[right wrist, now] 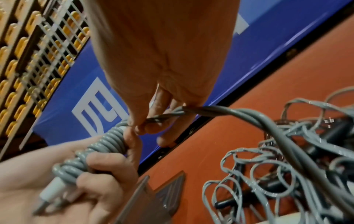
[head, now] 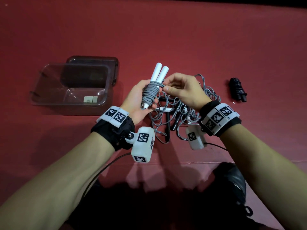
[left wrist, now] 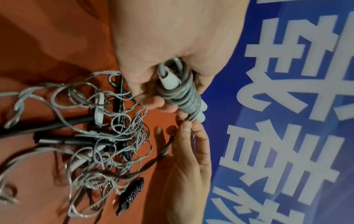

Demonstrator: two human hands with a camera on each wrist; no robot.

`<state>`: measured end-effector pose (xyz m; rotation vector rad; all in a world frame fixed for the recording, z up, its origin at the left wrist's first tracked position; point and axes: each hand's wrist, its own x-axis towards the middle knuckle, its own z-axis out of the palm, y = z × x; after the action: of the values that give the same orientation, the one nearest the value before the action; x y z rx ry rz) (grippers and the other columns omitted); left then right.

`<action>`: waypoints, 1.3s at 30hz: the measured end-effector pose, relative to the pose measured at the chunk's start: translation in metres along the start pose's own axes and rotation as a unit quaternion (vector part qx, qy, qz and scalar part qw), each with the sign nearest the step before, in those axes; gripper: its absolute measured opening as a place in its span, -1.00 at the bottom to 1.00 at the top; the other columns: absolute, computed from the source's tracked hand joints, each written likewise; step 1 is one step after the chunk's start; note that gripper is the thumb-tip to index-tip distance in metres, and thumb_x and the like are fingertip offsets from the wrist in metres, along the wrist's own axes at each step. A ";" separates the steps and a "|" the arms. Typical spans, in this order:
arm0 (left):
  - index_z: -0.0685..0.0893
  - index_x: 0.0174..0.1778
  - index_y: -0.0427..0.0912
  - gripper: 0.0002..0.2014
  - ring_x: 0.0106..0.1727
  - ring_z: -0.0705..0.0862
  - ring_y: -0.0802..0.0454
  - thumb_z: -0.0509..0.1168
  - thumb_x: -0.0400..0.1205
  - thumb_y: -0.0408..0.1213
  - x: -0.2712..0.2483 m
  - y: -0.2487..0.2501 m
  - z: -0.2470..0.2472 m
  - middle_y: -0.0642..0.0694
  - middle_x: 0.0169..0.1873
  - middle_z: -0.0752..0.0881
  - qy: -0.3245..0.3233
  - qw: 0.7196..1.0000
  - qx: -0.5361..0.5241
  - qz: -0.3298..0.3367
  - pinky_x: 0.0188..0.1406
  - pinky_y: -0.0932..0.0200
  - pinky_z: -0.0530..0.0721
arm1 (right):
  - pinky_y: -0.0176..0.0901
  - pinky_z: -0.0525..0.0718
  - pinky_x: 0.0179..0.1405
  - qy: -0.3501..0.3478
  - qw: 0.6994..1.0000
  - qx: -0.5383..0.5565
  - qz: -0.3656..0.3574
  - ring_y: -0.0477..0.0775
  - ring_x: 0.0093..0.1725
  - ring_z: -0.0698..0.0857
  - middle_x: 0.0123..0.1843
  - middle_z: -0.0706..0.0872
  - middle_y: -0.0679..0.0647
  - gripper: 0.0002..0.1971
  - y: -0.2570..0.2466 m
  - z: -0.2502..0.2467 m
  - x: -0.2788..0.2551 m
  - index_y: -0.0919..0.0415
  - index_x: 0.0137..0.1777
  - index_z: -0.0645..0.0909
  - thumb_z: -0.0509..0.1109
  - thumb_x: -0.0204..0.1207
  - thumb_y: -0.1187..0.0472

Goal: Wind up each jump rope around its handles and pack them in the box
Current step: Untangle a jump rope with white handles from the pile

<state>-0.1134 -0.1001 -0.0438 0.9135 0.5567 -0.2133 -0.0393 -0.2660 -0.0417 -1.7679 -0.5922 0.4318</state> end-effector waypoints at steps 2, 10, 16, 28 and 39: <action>0.71 0.04 -0.32 -0.67 -0.45 0.48 0.03 0.15 0.75 -0.14 -0.005 0.001 0.001 -0.09 -0.29 0.71 -0.006 1.000 -0.026 -0.011 -0.52 0.21 0.41 | -0.29 0.67 -0.22 0.023 0.998 0.056 0.030 -0.12 -0.23 0.73 -0.16 0.80 0.09 -0.89 -0.001 0.007 -0.002 0.19 -0.04 0.71 0.51 0.59 0.40; 0.68 0.00 -0.38 -0.68 -0.54 0.49 -0.02 0.14 0.70 -0.20 -0.015 0.002 0.005 -0.18 -0.32 0.70 -0.020 0.998 -0.053 -0.005 -0.58 0.21 0.40 | -0.30 0.17 -0.63 0.015 0.961 0.245 0.129 -0.07 -0.50 0.46 -0.19 0.71 0.24 -0.91 -0.004 0.010 -0.006 0.20 -0.09 0.67 0.45 0.49 0.38; 0.65 -0.02 -0.42 -0.72 -0.58 0.50 -0.10 0.22 0.70 -0.23 -0.006 0.001 0.004 -0.26 -0.38 0.60 0.061 0.991 0.040 0.111 -0.70 0.19 0.43 | -0.36 0.51 -0.57 -0.012 0.987 0.112 0.115 -0.10 -0.53 0.58 -0.26 0.79 0.11 -0.91 -0.010 0.003 -0.008 0.30 -0.10 0.72 0.45 0.60 0.45; 0.66 -0.05 -0.24 -0.75 -0.54 0.55 0.04 0.26 0.68 -0.10 -0.016 0.015 -0.002 -0.06 -0.45 0.60 -0.053 0.993 0.007 -0.103 -0.60 0.26 0.51 | -0.37 0.38 -0.58 -0.028 0.969 0.217 0.113 -0.11 -0.49 0.57 -0.10 0.84 0.06 -0.63 -0.013 0.009 -0.011 0.25 0.24 0.64 0.58 0.46 0.32; 0.83 0.06 -0.01 -0.87 0.10 0.84 -0.04 0.49 0.63 -0.13 0.009 0.014 -0.018 -0.13 -0.01 0.88 -0.043 0.923 0.318 0.213 0.30 -0.12 0.75 | -0.03 0.62 -0.24 0.156 0.977 0.083 0.119 0.13 -0.29 0.69 -0.12 0.82 0.45 -0.47 -0.014 0.013 -0.004 0.46 -0.11 0.70 0.79 0.27 0.00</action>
<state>-0.1071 -0.0769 -0.0474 1.6239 0.1853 -0.0327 -0.0524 -0.2559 -0.0316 -1.7062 -0.1193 0.3464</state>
